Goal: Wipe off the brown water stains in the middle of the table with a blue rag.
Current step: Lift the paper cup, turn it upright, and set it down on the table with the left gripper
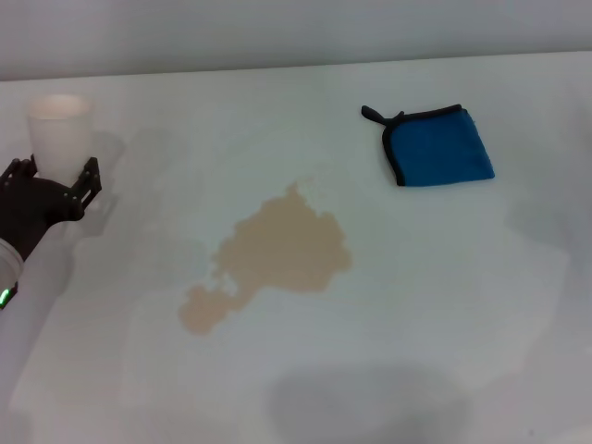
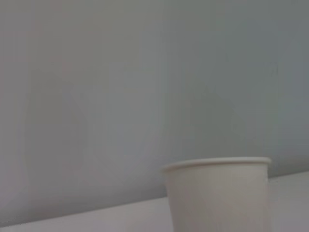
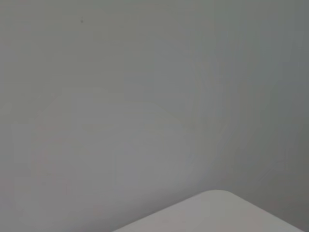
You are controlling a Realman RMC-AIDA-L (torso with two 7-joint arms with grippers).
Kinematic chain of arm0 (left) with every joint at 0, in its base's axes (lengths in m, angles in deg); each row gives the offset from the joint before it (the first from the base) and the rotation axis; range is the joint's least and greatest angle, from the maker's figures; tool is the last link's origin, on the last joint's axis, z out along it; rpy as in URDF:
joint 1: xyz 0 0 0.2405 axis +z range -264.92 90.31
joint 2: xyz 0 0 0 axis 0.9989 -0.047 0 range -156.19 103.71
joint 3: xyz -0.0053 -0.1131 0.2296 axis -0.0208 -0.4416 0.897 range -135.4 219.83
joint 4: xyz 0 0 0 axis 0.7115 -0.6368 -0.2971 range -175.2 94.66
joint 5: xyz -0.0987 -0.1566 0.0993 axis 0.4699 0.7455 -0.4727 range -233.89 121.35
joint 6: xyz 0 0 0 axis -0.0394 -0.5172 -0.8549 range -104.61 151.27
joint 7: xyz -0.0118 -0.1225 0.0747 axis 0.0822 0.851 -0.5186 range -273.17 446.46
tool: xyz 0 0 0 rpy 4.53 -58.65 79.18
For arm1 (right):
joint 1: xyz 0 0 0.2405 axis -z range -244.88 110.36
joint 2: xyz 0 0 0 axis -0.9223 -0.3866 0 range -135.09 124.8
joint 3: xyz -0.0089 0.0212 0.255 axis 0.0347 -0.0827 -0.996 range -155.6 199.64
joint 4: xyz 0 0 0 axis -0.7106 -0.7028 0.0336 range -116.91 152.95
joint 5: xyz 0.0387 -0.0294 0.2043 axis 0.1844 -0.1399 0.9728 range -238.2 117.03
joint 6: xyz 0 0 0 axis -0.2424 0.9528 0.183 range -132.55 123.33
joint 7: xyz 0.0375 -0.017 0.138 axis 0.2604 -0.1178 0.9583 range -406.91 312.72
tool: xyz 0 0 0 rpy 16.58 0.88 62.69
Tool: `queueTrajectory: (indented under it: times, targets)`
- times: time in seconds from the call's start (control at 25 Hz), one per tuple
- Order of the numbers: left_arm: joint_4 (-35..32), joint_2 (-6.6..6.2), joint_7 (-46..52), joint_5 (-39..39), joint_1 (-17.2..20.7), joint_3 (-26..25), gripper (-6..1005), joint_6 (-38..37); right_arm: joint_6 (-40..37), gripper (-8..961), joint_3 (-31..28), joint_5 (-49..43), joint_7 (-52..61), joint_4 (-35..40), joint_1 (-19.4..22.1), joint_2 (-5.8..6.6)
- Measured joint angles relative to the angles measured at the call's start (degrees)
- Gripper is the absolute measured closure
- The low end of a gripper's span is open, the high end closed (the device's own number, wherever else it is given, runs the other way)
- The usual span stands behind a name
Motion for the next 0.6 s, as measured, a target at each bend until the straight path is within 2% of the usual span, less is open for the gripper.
queueTrajectory:
  times: [0.6]
  targets:
    - [-1.6,0.03,-1.7,0.0,1.2,0.0,304,2.4,-0.1,137,0.1,0.0,0.0,0.2,0.0,0.00]
